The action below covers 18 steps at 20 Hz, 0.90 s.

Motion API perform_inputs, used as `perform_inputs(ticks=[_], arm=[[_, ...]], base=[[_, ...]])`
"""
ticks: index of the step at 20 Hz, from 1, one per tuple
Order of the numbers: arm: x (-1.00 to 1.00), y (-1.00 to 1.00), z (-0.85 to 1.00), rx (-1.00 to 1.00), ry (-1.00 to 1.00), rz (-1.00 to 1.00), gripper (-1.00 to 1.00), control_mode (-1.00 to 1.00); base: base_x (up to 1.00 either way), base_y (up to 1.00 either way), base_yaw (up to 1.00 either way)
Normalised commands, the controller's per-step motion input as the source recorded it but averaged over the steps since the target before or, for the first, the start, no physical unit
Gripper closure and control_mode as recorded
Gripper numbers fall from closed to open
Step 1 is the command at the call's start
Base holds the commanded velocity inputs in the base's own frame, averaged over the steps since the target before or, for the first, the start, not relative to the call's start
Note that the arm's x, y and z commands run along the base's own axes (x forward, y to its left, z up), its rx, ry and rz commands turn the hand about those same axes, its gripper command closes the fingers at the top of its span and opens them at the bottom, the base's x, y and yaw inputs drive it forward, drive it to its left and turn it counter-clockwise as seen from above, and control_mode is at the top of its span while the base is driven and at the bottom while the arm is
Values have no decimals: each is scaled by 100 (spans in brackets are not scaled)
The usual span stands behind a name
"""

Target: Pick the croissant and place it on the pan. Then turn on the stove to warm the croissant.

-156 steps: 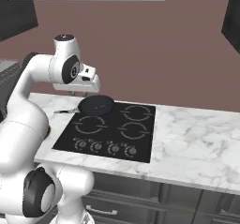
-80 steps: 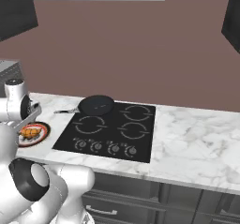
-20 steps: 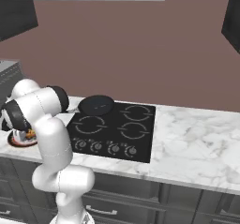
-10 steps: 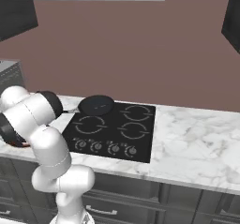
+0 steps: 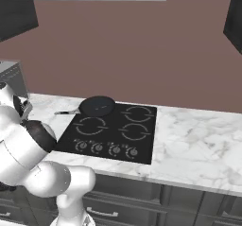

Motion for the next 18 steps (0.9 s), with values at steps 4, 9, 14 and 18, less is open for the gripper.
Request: perform_inputs(ticks=[4,9,14,18], arm=[[0,-37,80,13,0,-28,100,-100],[0,-37,62,14,1,-32,100,-100],[0,-48,46,9,-1,-28,100,-100],[0,-56,41,10,0,-19,100,-100]], base=[[0,0,0],[0,0,0],[0,0,0],[0,0,0]])
